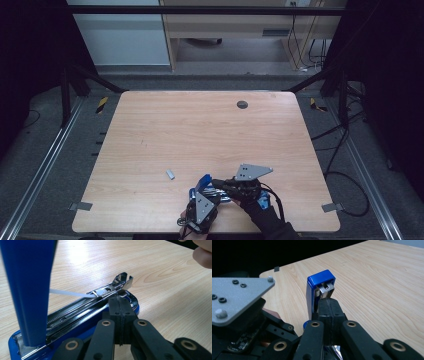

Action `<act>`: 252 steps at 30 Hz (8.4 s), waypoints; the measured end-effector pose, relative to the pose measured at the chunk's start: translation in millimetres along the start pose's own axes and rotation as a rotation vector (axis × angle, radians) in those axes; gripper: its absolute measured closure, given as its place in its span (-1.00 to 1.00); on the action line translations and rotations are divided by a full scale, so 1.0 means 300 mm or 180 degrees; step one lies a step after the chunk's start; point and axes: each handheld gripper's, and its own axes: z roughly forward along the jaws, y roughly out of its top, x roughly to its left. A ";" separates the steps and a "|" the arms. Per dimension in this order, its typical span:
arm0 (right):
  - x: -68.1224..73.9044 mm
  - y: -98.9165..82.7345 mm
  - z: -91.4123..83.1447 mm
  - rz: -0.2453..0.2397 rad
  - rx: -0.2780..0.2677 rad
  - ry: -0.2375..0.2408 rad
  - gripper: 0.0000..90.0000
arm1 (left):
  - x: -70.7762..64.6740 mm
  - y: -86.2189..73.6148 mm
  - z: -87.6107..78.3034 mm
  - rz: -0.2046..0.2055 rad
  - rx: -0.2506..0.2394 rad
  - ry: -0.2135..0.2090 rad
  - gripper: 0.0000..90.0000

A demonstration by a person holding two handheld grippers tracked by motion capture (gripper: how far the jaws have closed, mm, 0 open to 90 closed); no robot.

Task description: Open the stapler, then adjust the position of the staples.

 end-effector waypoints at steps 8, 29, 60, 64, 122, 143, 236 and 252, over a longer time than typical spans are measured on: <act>0.006 0.017 0.033 0.0007 0.0008 0.0061 1.00 | 0.000 0.000 0.000 0.0003 0.0003 -0.0003 0.99; 0.021 0.054 0.091 -0.0084 0.0063 0.0202 1.00 | 0.000 0.000 -0.001 0.0010 0.0002 -0.0007 0.99; 0.014 0.063 0.184 -0.0036 0.0128 0.0506 1.00 | -0.002 -0.002 -0.002 0.0006 -0.0005 0.0014 0.99; 0.010 0.062 0.185 -0.0021 0.0120 0.0526 1.00 | -0.002 -0.002 -0.002 0.0005 -0.0005 0.0020 0.99; 0.018 0.061 0.323 0.0033 0.0675 0.0580 1.00 | 0.000 -0.003 -0.004 -0.0017 -0.0014 0.0061 0.99; 0.036 0.060 0.366 -0.0138 0.1057 0.0442 1.00 | 0.000 -0.004 -0.005 -0.0007 -0.0008 0.0074 0.99; -0.167 -0.129 -0.258 0.0402 0.0461 -0.1450 0.26 | 0.616 0.208 -0.088 0.0132 0.0935 0.0343 0.03; -0.166 -0.136 -0.241 0.0405 0.0572 -0.1354 0.36 | 0.610 0.181 -0.059 0.0347 0.1208 0.0237 0.45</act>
